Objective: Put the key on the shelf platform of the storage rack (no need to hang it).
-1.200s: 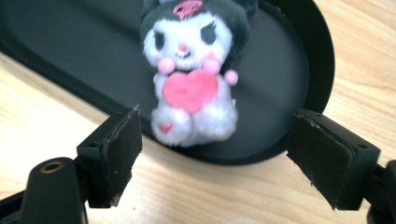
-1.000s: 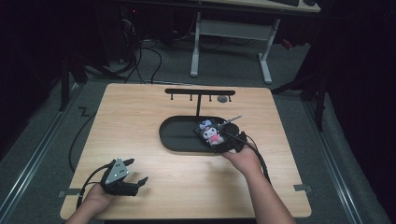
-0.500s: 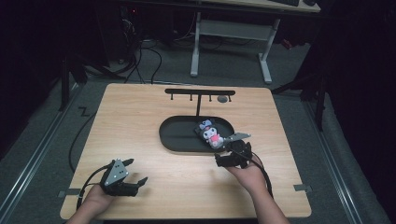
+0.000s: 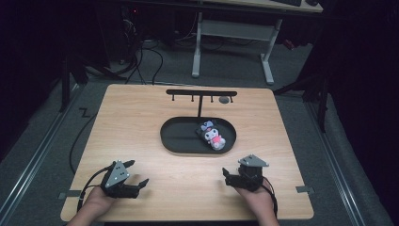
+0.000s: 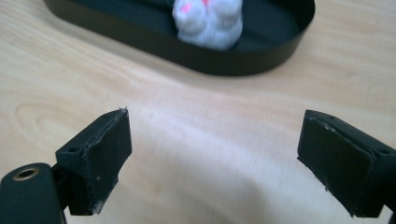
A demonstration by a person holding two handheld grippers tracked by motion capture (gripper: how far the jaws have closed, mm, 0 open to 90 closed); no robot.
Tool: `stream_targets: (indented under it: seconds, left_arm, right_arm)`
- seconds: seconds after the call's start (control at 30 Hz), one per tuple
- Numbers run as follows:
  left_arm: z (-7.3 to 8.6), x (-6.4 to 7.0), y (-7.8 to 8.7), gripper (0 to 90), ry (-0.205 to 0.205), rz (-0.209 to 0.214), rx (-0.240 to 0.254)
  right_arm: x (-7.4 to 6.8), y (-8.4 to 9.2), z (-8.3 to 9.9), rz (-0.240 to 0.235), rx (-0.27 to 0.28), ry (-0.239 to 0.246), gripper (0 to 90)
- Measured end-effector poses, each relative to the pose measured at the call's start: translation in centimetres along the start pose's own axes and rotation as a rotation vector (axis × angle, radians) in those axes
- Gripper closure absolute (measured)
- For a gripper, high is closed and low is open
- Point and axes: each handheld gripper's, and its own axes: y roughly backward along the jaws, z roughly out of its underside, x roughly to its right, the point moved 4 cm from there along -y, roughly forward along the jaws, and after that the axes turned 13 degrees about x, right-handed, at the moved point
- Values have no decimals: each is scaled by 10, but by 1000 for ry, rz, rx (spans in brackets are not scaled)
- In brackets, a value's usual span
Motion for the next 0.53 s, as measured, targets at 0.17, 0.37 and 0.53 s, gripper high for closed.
stream_targets:
  seconds: [0.17,0.37,0.53]
  left_arm:
    - [0,0,-2,155,-1,13,-17]
    - [0,0,-3,156,-7,12,-22]
    - [0,-2,-4,155,16,7,-30]
  right_arm:
    - [-11,20,12,-8,28,9,99]
    - [-2,19,19,13,23,-30,93]
    - [-1,13,19,-10,22,-56,88]
